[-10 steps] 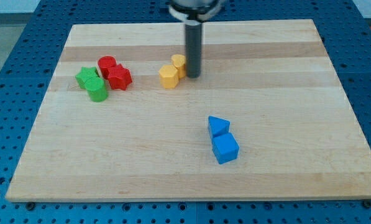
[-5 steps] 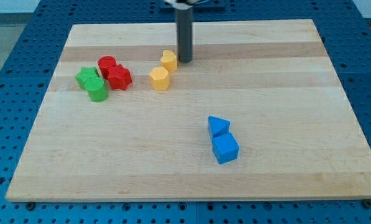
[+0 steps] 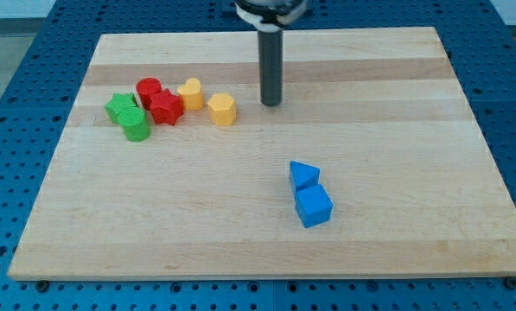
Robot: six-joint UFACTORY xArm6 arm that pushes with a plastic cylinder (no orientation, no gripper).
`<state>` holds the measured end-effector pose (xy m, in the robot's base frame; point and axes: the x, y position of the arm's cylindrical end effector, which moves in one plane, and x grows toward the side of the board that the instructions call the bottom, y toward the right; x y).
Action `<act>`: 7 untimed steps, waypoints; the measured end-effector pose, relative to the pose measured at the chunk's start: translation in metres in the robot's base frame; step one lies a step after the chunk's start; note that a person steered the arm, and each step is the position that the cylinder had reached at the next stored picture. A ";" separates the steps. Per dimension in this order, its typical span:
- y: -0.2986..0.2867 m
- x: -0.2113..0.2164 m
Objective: Move the yellow blocks beside the red blocks
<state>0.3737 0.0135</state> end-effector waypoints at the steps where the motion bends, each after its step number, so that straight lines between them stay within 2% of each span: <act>1: 0.003 0.030; 3: -0.072 0.024; 4: -0.072 0.017; 6: -0.019 0.017; 7: -0.027 0.017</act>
<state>0.3902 -0.0135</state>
